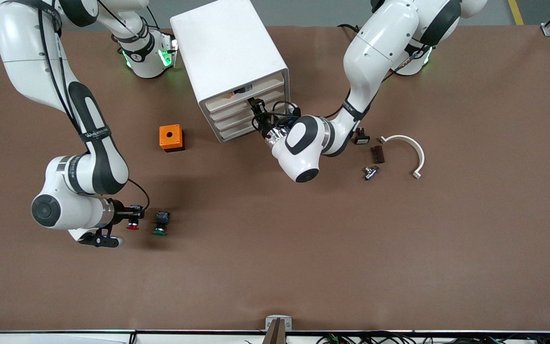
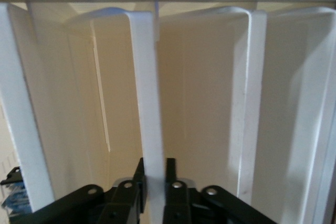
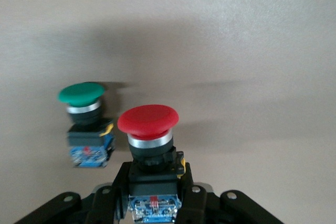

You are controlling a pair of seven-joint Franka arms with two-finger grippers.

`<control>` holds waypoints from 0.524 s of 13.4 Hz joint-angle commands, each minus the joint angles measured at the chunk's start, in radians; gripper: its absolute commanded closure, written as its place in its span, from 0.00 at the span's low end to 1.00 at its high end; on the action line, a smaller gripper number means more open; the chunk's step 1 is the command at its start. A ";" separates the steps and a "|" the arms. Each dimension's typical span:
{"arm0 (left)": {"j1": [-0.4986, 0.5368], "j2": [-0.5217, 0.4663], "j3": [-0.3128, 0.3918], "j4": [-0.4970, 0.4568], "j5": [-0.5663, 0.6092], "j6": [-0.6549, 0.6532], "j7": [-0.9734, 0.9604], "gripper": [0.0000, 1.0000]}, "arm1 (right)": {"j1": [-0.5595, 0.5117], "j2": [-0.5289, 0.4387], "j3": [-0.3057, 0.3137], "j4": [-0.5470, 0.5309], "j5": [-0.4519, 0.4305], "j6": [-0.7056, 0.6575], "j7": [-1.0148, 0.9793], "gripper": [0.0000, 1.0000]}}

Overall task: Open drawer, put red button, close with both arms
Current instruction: 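Pull the drawer open with the left gripper while the right gripper lifts the button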

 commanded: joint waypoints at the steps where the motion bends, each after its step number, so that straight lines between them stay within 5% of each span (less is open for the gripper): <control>1: -0.008 0.002 0.007 0.016 -0.015 -0.015 -0.010 0.99 | 0.028 -0.019 0.000 0.058 0.008 -0.108 0.098 0.99; 7: 0.121 0.002 0.026 0.095 0.101 -0.044 0.031 0.97 | 0.115 -0.095 0.003 0.046 0.028 -0.171 0.388 0.95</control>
